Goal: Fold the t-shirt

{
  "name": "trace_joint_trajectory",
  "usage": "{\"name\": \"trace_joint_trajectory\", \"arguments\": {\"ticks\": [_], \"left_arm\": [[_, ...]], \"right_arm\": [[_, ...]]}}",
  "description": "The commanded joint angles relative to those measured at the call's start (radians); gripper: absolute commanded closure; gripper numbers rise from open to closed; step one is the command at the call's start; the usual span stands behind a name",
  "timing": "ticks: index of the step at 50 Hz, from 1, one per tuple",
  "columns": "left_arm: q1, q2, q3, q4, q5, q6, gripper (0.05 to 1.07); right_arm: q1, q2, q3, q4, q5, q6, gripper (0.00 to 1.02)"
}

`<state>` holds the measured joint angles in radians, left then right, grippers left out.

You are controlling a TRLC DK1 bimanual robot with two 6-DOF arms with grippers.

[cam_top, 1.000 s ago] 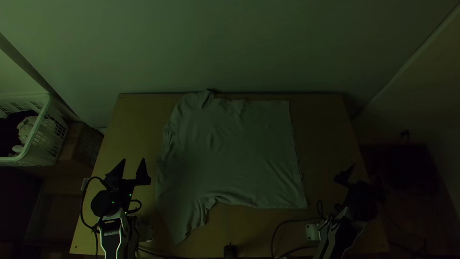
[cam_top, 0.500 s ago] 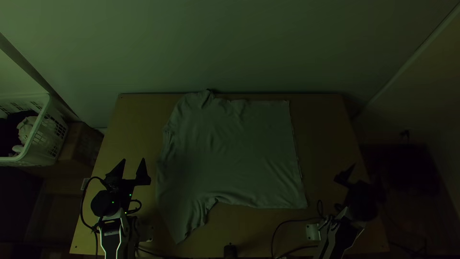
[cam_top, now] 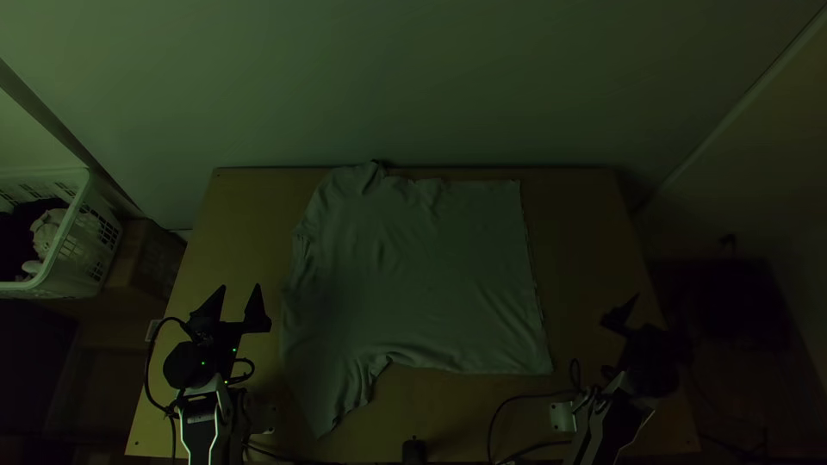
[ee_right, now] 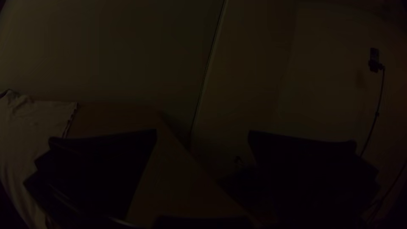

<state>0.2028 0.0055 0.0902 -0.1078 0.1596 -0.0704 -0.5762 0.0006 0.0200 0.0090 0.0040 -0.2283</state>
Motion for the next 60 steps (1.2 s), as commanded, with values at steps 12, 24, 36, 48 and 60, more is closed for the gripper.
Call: {"name": "trace_joint_trajectory", "arguments": {"ticks": [12, 24, 36, 48, 60], "left_arm": [[-0.025, -0.007, -0.037, -0.05, -0.051, -0.026, 0.1], [-0.003, -0.007, -0.014, -0.05, -0.063, 0.009, 0.1], [0.009, 0.034, 0.069, -0.035, -0.055, 0.044, 0.1], [0.0, 0.202, 0.226, 0.01, -0.052, 0.046, 0.1], [0.0, 0.473, 0.434, 0.105, -0.052, 0.058, 0.1]], "right_arm": [[0.015, -0.005, -0.012, -0.006, 0.007, 0.024, 0.03], [0.052, -0.004, 0.046, -0.05, -0.001, 0.032, 0.04], [0.185, 0.027, 0.169, -0.072, -0.001, 0.055, 0.04], [0.271, 0.223, 0.344, -0.035, 0.004, 0.095, 0.04], [0.309, 0.495, 0.561, 0.054, 0.011, 0.103, 0.04]]}}
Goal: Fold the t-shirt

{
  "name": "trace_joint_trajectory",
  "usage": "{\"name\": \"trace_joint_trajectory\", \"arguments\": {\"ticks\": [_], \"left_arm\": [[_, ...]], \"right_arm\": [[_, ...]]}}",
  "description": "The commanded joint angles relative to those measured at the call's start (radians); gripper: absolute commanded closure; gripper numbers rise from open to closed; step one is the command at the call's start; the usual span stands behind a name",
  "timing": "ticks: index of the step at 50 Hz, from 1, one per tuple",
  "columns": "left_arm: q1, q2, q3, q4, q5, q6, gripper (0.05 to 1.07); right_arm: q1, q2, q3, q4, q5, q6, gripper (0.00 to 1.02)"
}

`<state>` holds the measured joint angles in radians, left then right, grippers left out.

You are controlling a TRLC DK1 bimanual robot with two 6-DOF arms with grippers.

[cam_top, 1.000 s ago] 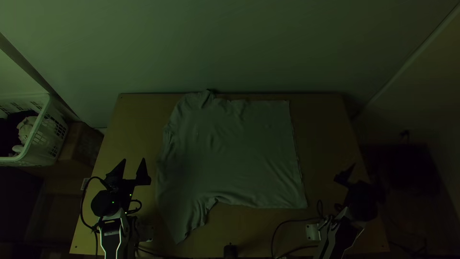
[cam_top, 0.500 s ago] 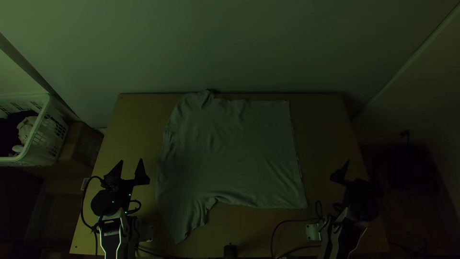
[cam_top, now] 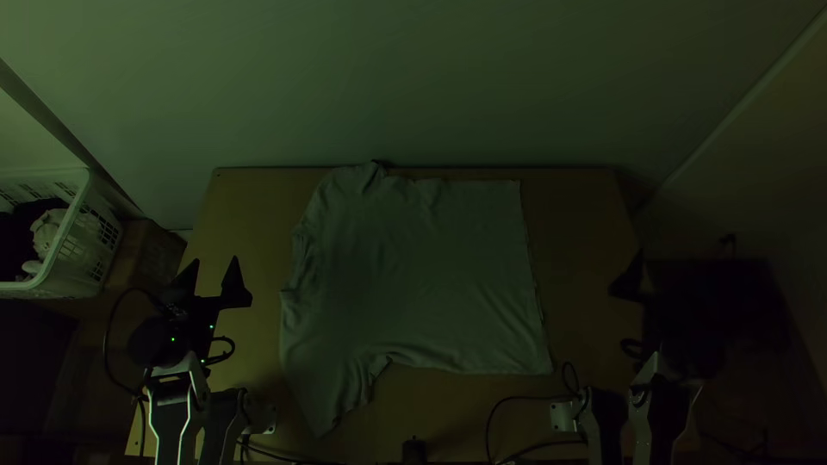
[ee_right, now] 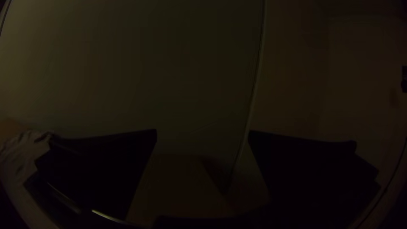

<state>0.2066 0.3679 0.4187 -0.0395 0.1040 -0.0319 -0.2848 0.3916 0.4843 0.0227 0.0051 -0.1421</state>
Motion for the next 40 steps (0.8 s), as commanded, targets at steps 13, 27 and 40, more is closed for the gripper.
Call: {"name": "trace_joint_trajectory", "arguments": {"ticks": [13, 27, 40], "left_arm": [[-0.016, 0.424, 0.4, 0.069, 0.005, 0.036, 0.1], [-0.095, 0.712, 0.687, 0.058, -0.015, 0.036, 0.1], [-0.165, 0.976, 0.937, -0.003, -0.058, 0.033, 0.1]], "right_arm": [[0.099, 0.389, 0.353, 0.056, 0.033, 0.019, 0.04], [0.242, 0.671, 0.58, 0.046, 0.125, 0.019, 0.04], [0.345, 0.938, 0.8, 0.006, 0.177, 0.038, 0.04]]}}
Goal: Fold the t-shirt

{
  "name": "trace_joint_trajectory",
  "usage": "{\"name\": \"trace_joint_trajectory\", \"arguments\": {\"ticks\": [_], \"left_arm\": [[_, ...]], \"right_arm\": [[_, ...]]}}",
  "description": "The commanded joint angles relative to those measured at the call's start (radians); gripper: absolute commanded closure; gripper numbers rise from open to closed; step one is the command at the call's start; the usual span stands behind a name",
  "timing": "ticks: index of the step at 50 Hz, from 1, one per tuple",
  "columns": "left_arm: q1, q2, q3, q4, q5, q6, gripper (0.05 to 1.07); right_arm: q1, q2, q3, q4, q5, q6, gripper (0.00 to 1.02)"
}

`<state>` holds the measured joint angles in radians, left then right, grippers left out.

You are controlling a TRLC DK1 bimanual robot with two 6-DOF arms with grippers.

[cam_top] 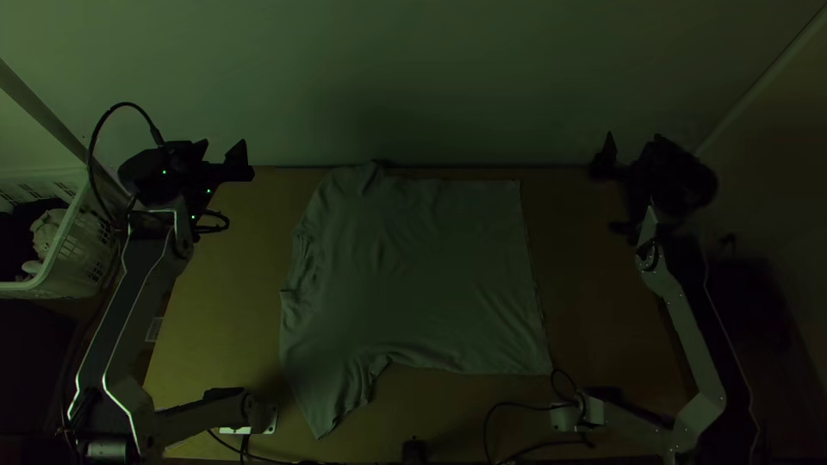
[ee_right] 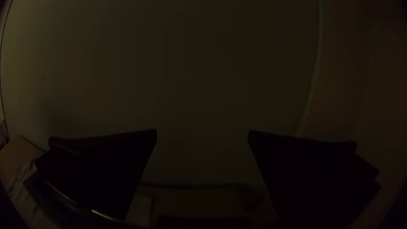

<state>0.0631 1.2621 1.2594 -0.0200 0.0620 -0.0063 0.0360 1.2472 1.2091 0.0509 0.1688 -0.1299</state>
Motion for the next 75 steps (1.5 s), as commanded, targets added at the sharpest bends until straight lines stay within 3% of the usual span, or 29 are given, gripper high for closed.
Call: {"name": "trace_joint_trajectory", "arguments": {"ticks": [1, 13, 23, 31, 35, 45, 50, 75], "left_arm": [[-0.026, 0.103, 0.115, -0.031, -0.018, 0.005, 0.1], [-0.065, 0.332, 0.307, -0.143, -0.028, -0.023, 0.1], [-0.095, 0.52, 0.482, -0.282, -0.028, -0.024, 0.11], [-0.115, 0.655, 0.606, -0.373, -0.028, -0.038, 0.12], [-0.123, 0.714, 0.649, -0.397, -0.027, -0.043, 0.2], [-0.134, 0.83, 0.738, -0.445, -0.028, -0.043, 0.2], [-0.137, 0.881, 0.767, -0.449, -0.041, -0.038, 0.29], [-0.164, 1.096, 0.946, -0.512, -0.091, -0.017, 0.29]], "right_arm": [[0.027, 0.101, 0.092, -0.033, 0.014, 0.032, 0.04], [0.053, 0.322, 0.233, -0.085, 0.012, 0.075, 0.04], [0.071, 0.486, 0.372, -0.232, 0.012, 0.167, 0.04], [0.1, 0.56, 0.409, -0.27, 0.011, 0.22, 0.04], [0.116, 0.592, 0.426, -0.293, 0.011, 0.245, 0.04], [0.145, 0.66, 0.471, -0.388, 0.003, 0.329, 0.04], [0.154, 0.675, 0.463, -0.39, 0.003, 0.342, 0.04], [0.157, 0.736, 0.487, -0.391, 0.001, 0.389, 0.04]]}}
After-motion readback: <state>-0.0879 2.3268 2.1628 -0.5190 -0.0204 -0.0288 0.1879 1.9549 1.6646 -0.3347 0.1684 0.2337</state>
